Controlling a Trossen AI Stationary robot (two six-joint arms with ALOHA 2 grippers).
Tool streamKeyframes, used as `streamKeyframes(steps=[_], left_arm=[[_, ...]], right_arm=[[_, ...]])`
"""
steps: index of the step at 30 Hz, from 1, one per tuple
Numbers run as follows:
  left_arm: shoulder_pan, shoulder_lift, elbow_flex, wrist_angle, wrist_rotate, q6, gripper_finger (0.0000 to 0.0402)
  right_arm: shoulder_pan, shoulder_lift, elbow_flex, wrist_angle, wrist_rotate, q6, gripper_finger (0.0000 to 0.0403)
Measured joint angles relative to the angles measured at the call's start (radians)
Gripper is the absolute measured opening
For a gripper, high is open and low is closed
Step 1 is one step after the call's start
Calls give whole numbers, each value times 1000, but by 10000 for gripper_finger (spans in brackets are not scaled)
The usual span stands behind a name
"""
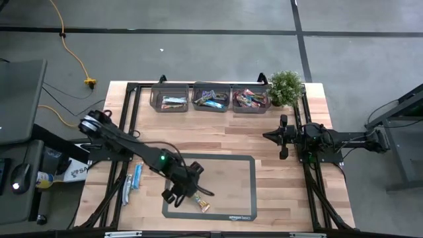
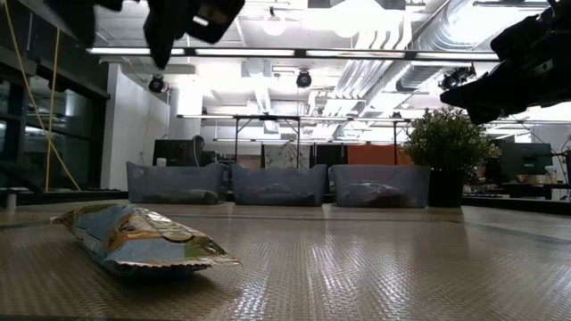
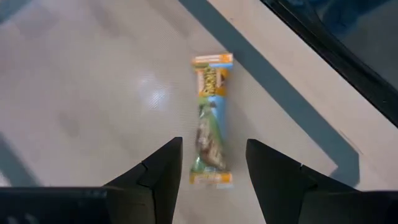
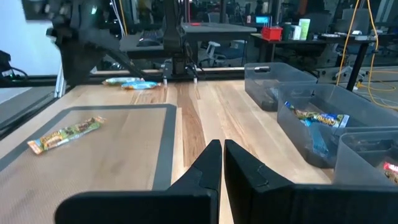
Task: Pick and place Granola Bars by type
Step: Put the orange granola bar into the left black bin
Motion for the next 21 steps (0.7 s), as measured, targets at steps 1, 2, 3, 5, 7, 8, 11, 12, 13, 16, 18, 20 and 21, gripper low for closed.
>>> streamKeyframes(steps=[1, 2, 3, 5, 7, 8, 11, 12, 13, 16, 18, 20, 21], left_arm=[[-7, 16, 1, 7, 5, 8, 175], [-15, 30, 1, 1, 11, 21, 175], [-24, 46, 1, -1, 13, 33, 175], [-40, 78, 1, 14, 11, 49, 175], [-53, 103, 1, 12, 9, 51, 175], [-54, 117, 1, 30, 9, 51, 176], [-58, 146, -1, 31, 8, 51, 176], [-56, 154, 0, 49, 8, 52, 176], [-56, 160, 2, 72, 4, 52, 177], [-57, 162, 0, 83, -24, 48, 193], [-57, 162, 2, 101, -45, 44, 213], [-57, 161, 1, 91, -67, 43, 238], [-57, 161, 1, 89, -69, 43, 250]], right_arm=[[0, 0, 0, 1, 0, 0, 2], [0, 0, 0, 0, 1, 0, 2], [0, 1, 0, 0, 1, 0, 2], [0, 1, 0, 1, 1, 0, 3], [0, 1, 0, -2, 0, 0, 2], [0, 0, 0, -1, 0, 0, 2], [0, 1, 0, -1, 1, 0, 3], [0, 0, 0, 0, 1, 0, 2], [0, 0, 0, 1, 1, 0, 2], [0, 0, 0, -1, 0, 0, 2], [0, 3, 0, -1, 1, 0, 2], [0, 5, 0, -1, 1, 0, 2], [0, 7, 0, 0, 1, 0, 2]])
